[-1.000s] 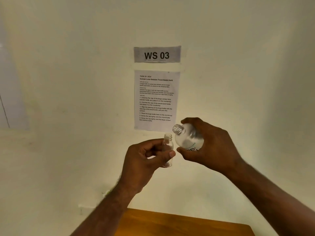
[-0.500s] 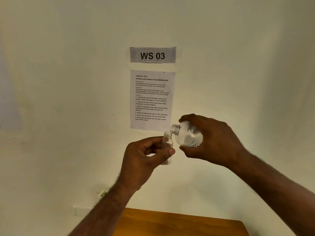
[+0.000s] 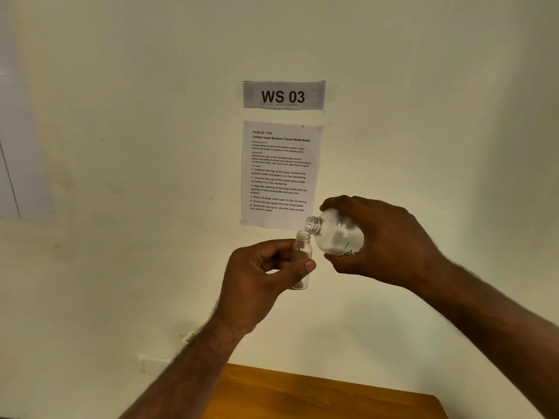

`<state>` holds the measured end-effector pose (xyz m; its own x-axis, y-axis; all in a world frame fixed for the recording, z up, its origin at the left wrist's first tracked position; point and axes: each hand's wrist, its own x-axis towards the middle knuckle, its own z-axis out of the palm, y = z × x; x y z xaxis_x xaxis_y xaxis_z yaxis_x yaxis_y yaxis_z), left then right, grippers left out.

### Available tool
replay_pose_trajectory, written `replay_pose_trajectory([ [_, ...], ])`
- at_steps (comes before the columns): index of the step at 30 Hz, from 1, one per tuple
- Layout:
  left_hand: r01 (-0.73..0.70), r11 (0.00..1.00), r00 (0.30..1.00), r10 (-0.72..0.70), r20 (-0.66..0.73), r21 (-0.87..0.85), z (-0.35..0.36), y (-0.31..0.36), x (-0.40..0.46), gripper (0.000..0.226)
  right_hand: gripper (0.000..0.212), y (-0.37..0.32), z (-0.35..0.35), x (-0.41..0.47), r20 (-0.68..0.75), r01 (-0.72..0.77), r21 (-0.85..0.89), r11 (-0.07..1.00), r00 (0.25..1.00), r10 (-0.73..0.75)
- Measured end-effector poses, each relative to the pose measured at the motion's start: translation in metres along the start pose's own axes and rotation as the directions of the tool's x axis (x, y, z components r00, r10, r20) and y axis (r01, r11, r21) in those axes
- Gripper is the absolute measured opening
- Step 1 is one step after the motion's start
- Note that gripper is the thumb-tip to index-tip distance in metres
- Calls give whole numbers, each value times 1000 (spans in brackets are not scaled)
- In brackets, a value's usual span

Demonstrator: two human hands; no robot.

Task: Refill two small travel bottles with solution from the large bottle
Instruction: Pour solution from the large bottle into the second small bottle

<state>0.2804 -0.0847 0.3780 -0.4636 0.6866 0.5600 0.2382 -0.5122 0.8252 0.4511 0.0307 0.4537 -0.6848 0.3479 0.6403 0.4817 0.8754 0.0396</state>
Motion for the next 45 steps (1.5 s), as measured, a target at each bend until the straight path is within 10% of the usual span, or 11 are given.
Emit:
replay_pose_trajectory([
  [45, 25, 1000, 1000, -25, 16, -7, 5, -6, -4, 35, 74, 7, -17, 16, 102, 190, -308, 932, 981, -166],
])
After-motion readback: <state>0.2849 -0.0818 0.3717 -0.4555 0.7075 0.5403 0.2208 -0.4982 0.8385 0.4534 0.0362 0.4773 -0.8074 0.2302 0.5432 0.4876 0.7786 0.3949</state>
